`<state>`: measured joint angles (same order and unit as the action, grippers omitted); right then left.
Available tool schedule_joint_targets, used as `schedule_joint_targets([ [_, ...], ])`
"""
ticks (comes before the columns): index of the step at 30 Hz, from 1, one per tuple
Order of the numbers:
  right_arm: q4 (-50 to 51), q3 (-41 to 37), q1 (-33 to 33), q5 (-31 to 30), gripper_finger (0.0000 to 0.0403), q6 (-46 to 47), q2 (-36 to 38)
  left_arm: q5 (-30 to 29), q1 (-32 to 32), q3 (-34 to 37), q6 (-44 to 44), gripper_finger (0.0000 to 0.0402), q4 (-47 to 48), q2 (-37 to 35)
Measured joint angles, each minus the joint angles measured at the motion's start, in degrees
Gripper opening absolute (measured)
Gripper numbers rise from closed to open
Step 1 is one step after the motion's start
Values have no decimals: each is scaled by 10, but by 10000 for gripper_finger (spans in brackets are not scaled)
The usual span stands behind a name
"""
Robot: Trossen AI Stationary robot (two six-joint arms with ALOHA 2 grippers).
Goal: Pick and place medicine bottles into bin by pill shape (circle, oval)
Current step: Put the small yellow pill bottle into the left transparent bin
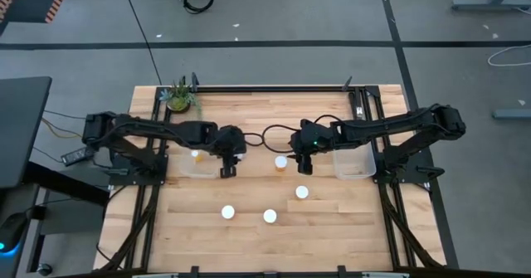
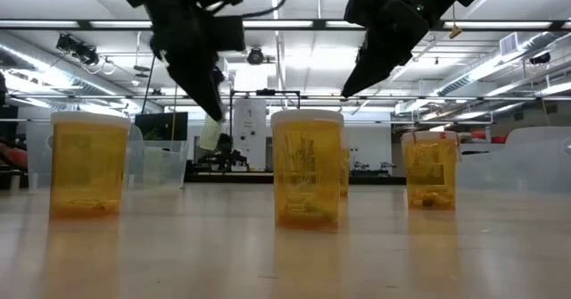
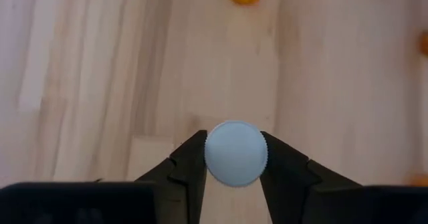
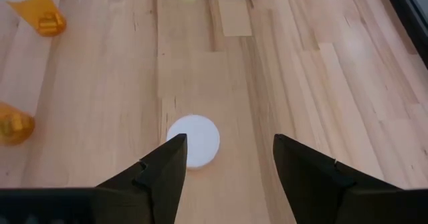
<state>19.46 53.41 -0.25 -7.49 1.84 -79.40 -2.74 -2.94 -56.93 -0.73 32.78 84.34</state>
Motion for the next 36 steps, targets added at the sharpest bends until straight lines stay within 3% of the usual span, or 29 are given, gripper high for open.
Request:
schedule_joint_targets([
  [9,0,0,0,0,229,5,0,-27,36,9,-39,129,57,-73],
  [19,-9,0,-1,0,229,5,0,-78,44,87,-88,135,86,-190],
  [27,-14,0,-1,0,229,5,0,-88,44,173,-131,129,47,-254],
  [36,-17,0,0,0,229,5,0,-132,44,273,-154,130,-51,-266],
])
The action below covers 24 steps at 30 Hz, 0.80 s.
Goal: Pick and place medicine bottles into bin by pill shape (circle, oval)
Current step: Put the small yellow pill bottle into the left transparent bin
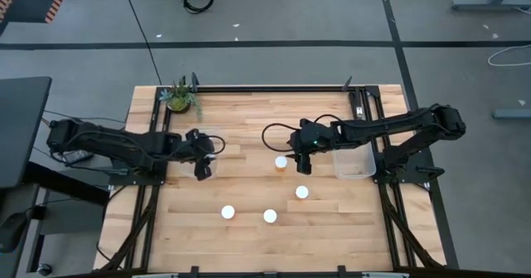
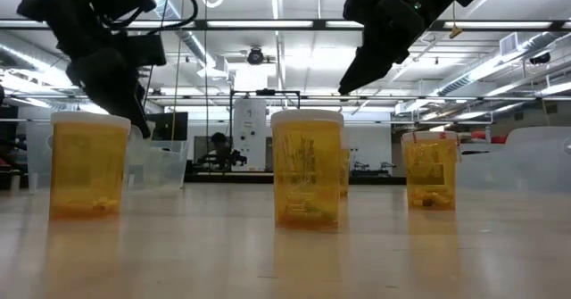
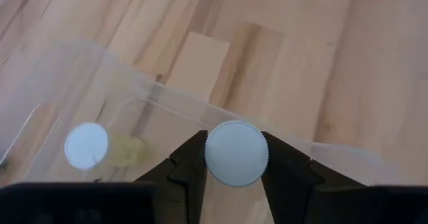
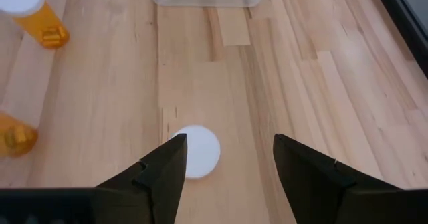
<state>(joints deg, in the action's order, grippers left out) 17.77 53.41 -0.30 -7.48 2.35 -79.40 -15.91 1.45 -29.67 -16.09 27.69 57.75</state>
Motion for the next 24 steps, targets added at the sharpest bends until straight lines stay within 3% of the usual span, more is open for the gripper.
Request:
schedule_joint_targets([
  [8,0,0,0,0,229,1,0,-33,0,57,-38,136,-53,-1],
  [16,0,0,0,0,229,4,0,-38,0,78,-60,133,-76,-1],
  [24,0,0,0,0,229,5,0,-39,0,85,-70,154,-79,0],
])
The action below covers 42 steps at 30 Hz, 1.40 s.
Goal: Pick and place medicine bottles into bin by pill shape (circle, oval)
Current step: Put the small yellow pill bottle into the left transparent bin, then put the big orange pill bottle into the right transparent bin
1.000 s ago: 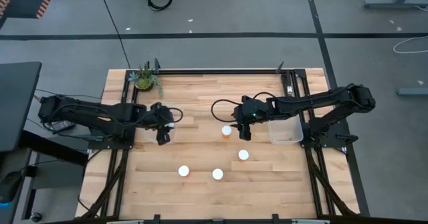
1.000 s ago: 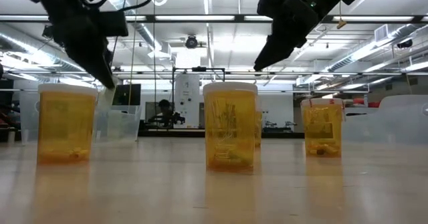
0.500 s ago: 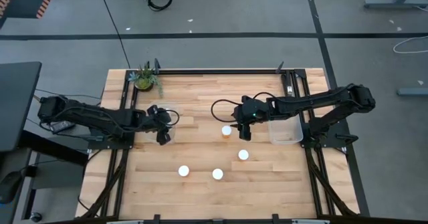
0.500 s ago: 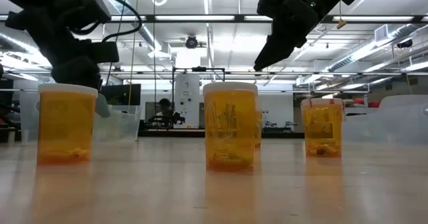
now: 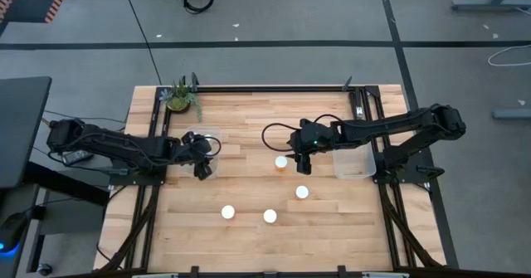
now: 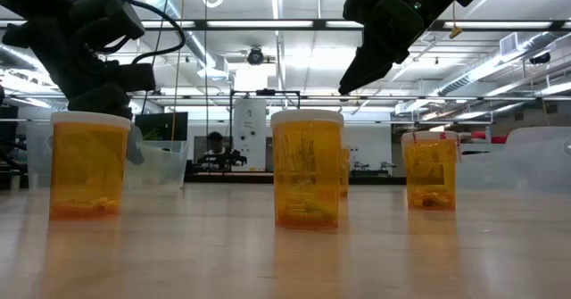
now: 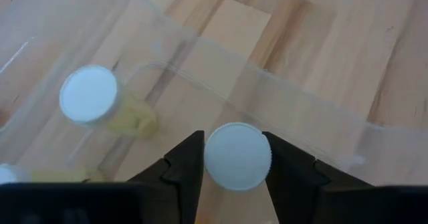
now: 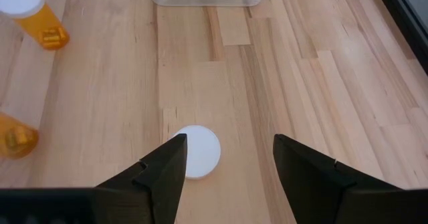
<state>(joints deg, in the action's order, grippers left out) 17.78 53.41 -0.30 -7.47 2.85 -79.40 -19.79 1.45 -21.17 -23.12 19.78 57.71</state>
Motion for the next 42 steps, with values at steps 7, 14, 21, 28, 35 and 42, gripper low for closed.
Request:
schedule_joint_targets([
  [7,0,0,0,0,229,1,0,-1,0,0,12,187,-1,0],
  [14,0,0,0,0,229,1,0,-7,0,-14,28,222,5,0],
  [21,0,0,0,0,229,1,0,-15,0,-50,41,233,45,0],
  [28,0,0,0,0,229,0,0,-16,0,-86,69,233,74,-4],
  [35,1,0,0,0,229,-1,0,-16,23,-84,75,223,82,-68],
  [42,0,0,0,0,229,-14,0,-35,62,-84,62,220,84,-143],
])
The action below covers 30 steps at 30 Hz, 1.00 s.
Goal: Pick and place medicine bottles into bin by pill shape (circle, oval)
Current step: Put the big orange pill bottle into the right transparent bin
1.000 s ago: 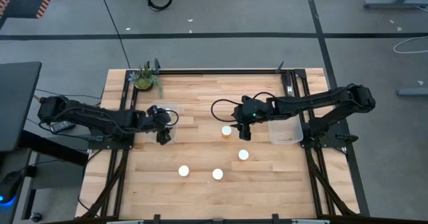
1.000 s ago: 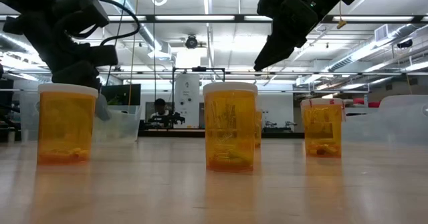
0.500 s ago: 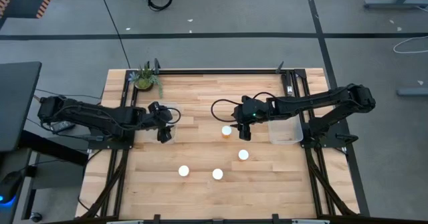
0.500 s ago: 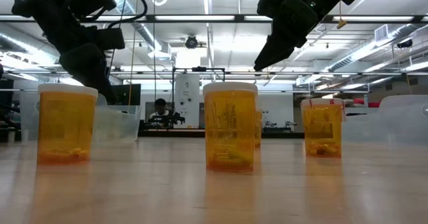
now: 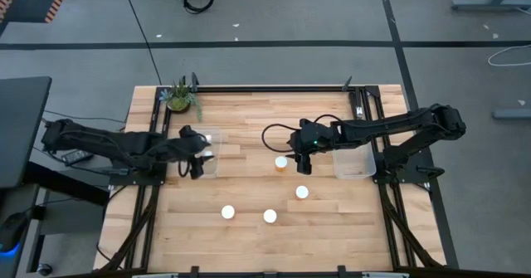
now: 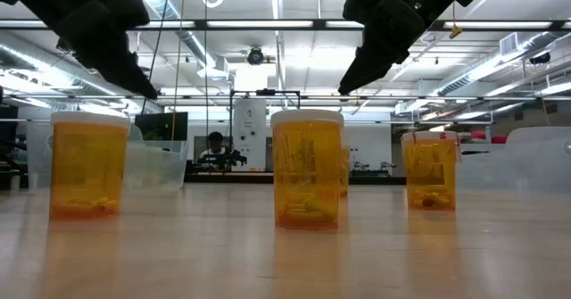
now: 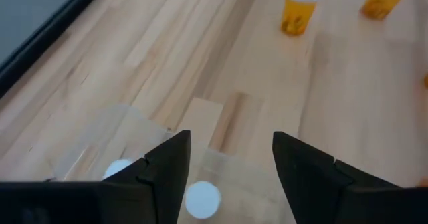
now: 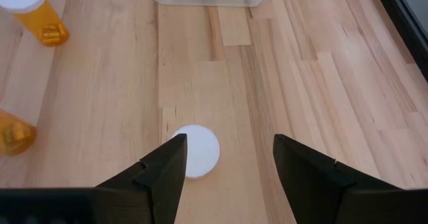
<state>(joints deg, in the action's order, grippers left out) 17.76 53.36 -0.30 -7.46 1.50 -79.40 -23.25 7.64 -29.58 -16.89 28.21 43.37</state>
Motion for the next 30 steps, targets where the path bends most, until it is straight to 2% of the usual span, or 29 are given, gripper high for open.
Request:
schedule_joint_targets([
  [6,-11,0,0,0,229,0,-10,-25,41,0,-14,219,-2,-23],
  [20,-103,0,1,11,232,0,-114,-100,144,1,-46,214,-23,-22],
  [30,-116,0,1,11,286,3,-127,-101,147,13,28,185,-115,-21],
])
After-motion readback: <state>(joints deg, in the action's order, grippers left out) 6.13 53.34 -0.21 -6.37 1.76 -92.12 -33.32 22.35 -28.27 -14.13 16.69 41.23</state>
